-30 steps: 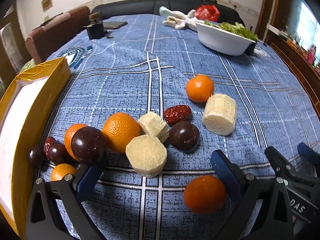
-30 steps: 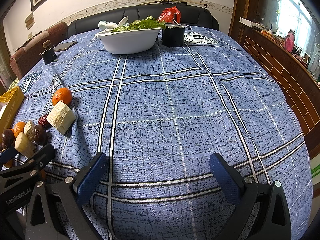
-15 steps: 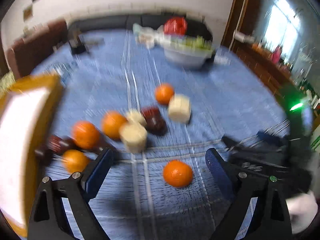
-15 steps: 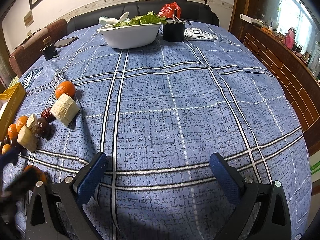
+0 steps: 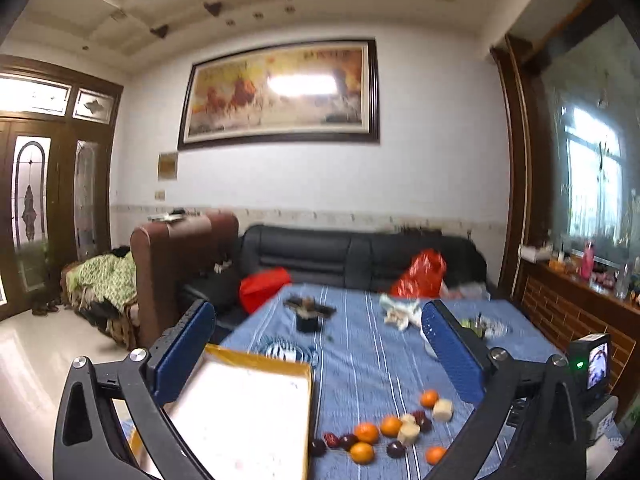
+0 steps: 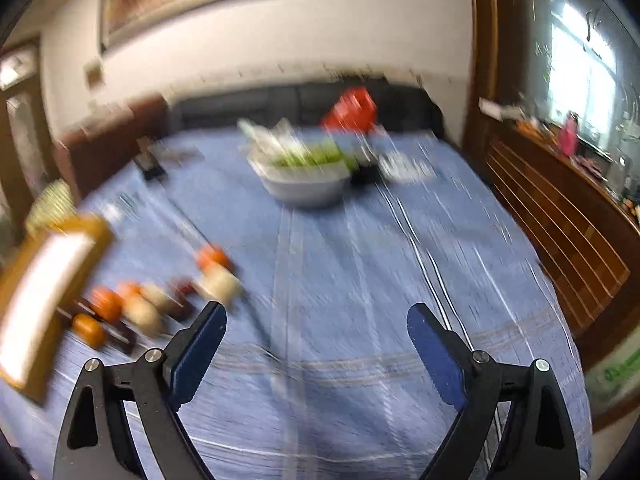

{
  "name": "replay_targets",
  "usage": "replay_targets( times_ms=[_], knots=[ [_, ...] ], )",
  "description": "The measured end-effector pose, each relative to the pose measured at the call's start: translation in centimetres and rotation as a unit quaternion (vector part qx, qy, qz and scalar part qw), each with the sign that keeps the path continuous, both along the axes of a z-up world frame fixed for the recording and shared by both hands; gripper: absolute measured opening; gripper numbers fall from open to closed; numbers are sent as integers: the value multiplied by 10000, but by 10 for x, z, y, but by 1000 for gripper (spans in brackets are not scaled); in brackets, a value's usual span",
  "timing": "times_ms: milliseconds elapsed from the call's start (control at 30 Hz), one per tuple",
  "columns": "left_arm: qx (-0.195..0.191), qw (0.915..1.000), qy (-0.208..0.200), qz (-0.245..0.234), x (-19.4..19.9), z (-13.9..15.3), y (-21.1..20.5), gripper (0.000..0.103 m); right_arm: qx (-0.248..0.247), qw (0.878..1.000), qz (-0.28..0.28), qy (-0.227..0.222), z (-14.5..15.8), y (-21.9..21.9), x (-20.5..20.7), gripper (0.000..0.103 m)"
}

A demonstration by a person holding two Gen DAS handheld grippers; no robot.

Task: Organize fruits
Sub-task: 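Move both grippers toward the fruit pile beside the yellow tray, then grasp a mandarin orange with the left gripper while the right gripper grasps another orange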

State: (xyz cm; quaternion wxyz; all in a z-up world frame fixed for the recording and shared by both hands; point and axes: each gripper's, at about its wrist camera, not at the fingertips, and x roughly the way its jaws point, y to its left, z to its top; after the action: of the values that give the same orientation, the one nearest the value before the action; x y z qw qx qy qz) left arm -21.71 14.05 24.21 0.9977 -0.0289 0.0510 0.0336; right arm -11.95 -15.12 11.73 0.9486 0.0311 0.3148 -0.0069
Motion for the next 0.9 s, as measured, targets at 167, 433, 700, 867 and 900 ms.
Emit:
replay_targets(
  times_ms=[167, 433, 700, 867, 900],
  knots=[
    [-258, 9978, 599, -139, 23, -32, 13, 103, 555, 9936, 928, 339, -3, 38, 3, 85],
    [-209, 9654, 2342, -1126, 76, -121, -10, 55, 697, 9762, 1599, 1288, -70, 76, 27, 52],
    [127, 9373, 3201, -1377, 104, -172, -37, 49, 728, 9723, 1799, 1306, -86, 86, 37, 46],
    [231, 9259, 3527, -1332, 121, -191, -45, 49, 833, 9705, 1906, 1217, -87, 86, 31, 38],
    [257, 9240, 3574, -1332, 124, -193, -47, 49, 832, 9711, 1885, 1201, -87, 85, 31, 38]
  ],
)
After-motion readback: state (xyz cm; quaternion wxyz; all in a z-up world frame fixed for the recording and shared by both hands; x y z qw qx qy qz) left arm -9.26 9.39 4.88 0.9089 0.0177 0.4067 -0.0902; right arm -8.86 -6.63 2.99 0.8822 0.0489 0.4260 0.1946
